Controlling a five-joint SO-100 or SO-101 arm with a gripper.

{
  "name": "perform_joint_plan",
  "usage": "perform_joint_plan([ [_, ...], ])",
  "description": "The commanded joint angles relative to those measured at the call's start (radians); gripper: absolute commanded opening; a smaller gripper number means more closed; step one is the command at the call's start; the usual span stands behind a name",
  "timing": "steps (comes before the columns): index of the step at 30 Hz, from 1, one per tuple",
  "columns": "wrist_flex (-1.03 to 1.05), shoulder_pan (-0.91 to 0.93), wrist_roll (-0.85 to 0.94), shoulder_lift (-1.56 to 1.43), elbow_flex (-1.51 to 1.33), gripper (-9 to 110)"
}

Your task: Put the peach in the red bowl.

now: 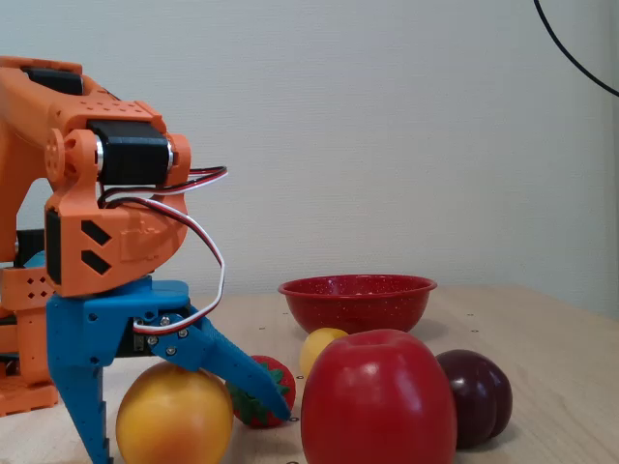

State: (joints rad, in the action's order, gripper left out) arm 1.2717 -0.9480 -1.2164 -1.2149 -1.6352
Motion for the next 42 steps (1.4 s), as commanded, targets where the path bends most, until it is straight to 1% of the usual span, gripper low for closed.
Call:
perform_joint_plan([
  [1,0.031,0.032,-0.021,-0.052,-0.008,49],
  [8,0.034,0.031,-0.031,-0.055,-0.011,40],
  [16,0.037,0.032,-0.031,-0.057,-0.011,26],
  [18,0.038,0.035,-0.031,-0.057,-0.011,19],
  [20,0.049,0.038,-0.032,-0.057,-0.005,5],
  [21,0.060,0.038,-0.037,-0.058,0.002,0],
  [26,0.164,0.026,0.003,-0.094,0.069,0],
  [29,0.238,0.040,0.086,-0.161,0.138,0],
  [33,0.275,0.067,0.172,-0.279,0.178,0],
  [38,0.336,0.138,0.311,-0.411,0.244,0],
  [42,0.407,0.233,0.494,-0.483,0.377,0],
])
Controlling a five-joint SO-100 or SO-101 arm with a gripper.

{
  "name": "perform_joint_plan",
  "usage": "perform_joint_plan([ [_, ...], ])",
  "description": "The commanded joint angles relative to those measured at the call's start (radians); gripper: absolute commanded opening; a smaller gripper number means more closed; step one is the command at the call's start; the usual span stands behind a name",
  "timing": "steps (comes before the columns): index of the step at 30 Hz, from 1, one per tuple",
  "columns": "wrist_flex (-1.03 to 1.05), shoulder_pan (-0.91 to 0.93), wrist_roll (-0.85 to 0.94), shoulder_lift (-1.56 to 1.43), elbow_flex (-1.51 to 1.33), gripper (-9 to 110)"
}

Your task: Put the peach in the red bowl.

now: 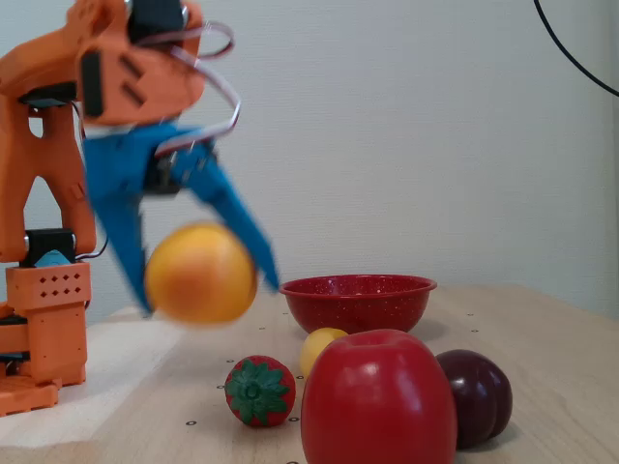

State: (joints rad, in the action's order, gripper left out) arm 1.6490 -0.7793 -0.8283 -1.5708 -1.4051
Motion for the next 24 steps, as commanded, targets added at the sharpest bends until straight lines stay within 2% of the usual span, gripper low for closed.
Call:
perform_joint_plan([
  [1,0.044,0.094,0.155,-0.137,0.193,0],
  [10,0.003,0.387,0.574,-0.224,0.390,0],
  [17,-0.155,0.690,0.818,-0.322,0.268,0],
  [21,-0.341,0.865,0.881,-0.354,0.153,0],
  [24,-0.439,0.977,0.864,-0.350,0.094,0],
])
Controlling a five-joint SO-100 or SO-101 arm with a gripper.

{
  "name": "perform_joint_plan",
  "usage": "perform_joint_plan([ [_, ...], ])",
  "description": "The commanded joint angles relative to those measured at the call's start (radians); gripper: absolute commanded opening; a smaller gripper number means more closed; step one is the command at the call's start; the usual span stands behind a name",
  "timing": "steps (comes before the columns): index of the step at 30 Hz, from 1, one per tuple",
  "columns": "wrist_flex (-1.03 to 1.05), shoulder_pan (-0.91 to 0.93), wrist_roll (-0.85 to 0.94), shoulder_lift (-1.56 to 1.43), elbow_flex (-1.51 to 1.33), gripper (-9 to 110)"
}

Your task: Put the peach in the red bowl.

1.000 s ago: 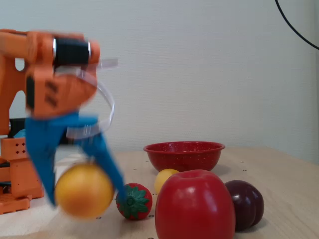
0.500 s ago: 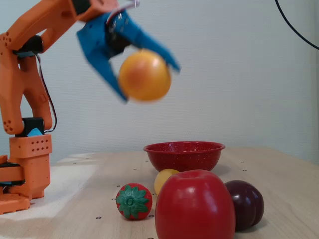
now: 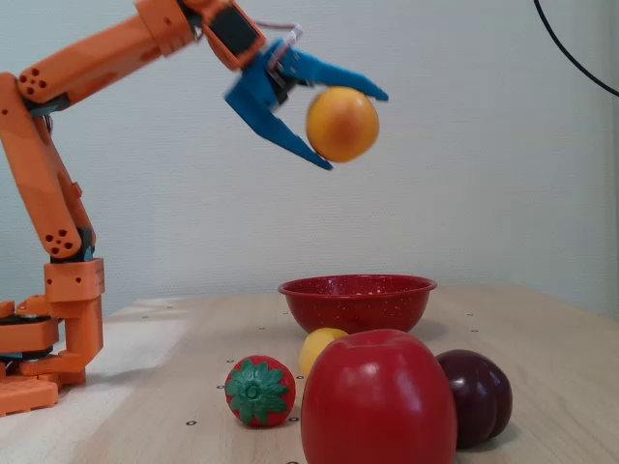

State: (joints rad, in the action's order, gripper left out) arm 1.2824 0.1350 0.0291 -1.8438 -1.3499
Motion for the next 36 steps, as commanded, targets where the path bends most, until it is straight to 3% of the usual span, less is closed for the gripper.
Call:
perform_joint_plan([
  [1,-0.084,0.098,-0.002,-0.067,0.031,0],
  [8,-0.058,0.272,-0.104,0.035,0.000,0],
  [17,-0.032,0.336,-0.181,0.284,0.034,0],
  [21,0.005,0.351,-0.190,0.382,0.071,17],
  [28,-0.048,0.356,-0.195,0.503,0.075,28],
  [33,-0.040,0.353,-0.192,0.557,0.133,50],
  [36,-0.028,0.350,-0.160,0.563,0.189,53],
])
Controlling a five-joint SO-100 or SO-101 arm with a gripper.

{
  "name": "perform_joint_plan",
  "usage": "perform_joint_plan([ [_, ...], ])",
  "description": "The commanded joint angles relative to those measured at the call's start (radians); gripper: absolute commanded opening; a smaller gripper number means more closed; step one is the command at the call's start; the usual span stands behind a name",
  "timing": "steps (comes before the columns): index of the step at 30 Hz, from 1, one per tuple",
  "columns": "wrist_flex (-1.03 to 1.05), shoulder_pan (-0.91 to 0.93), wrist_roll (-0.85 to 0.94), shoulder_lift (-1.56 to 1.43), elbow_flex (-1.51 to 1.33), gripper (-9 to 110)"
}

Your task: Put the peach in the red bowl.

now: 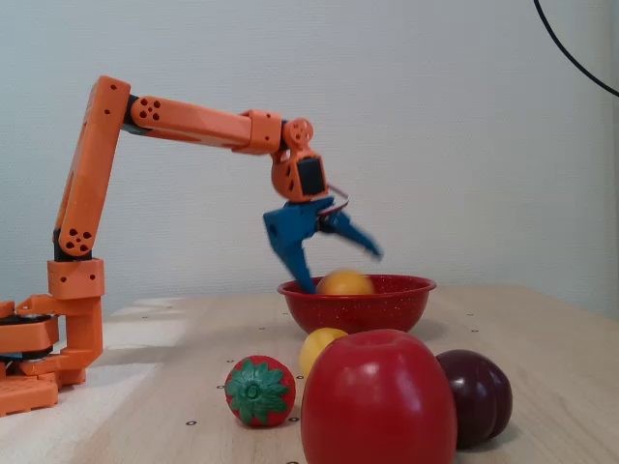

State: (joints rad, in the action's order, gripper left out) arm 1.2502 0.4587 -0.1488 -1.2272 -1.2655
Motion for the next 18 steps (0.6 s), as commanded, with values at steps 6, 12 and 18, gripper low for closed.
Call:
perform_joint_plan([
  [6,0.035,0.009,0.051,-0.075,0.279,44],
  [12,0.029,-0.040,0.074,-0.202,0.348,18],
  [18,-0.014,-0.149,0.100,-0.402,0.176,0],
])
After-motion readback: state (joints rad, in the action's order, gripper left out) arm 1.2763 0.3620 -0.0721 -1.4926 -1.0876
